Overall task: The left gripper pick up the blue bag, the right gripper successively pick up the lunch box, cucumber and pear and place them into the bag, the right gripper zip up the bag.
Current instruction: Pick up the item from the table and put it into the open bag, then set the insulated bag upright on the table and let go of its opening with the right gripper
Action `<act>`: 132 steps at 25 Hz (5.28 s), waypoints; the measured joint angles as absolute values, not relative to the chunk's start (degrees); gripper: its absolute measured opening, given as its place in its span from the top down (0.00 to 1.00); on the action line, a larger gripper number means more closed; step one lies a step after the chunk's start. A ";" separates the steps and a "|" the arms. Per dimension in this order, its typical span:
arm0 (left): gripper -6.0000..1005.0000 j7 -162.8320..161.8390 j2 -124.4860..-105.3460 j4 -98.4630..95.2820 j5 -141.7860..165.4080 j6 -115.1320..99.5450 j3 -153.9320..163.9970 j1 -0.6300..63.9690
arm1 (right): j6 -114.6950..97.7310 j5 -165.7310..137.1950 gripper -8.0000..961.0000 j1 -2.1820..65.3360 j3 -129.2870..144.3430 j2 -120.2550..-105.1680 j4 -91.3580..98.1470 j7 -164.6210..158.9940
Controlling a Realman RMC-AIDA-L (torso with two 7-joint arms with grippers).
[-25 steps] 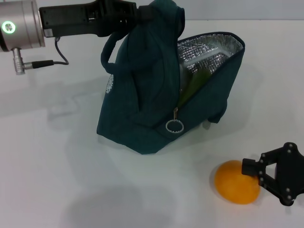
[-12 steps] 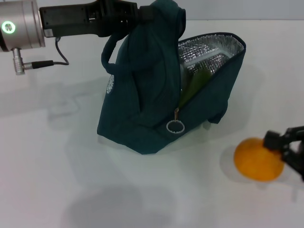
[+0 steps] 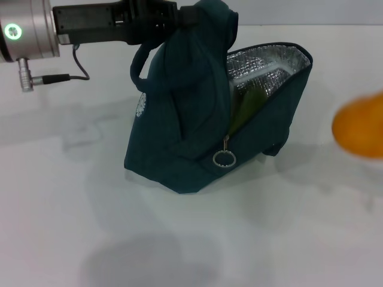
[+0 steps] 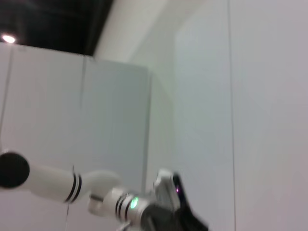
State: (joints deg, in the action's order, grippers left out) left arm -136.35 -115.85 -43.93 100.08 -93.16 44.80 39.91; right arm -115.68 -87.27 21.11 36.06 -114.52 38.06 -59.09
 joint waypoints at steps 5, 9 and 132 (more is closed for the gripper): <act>0.85 -136.65 -116.08 -43.60 99.85 -93.50 44.89 40.42 | -110.53 -86.35 0.92 28.53 36.58 -114.64 40.63 -60.39; 0.84 -137.82 -116.40 -43.90 98.70 -94.67 44.91 40.57 | -103.05 -87.44 0.91 33.98 38.97 -114.65 40.69 -60.63; 0.28 -134.07 -118.76 -56.86 107.03 -90.18 52.47 34.87 | -69.33 -83.22 0.28 45.74 69.10 -115.93 40.16 -71.74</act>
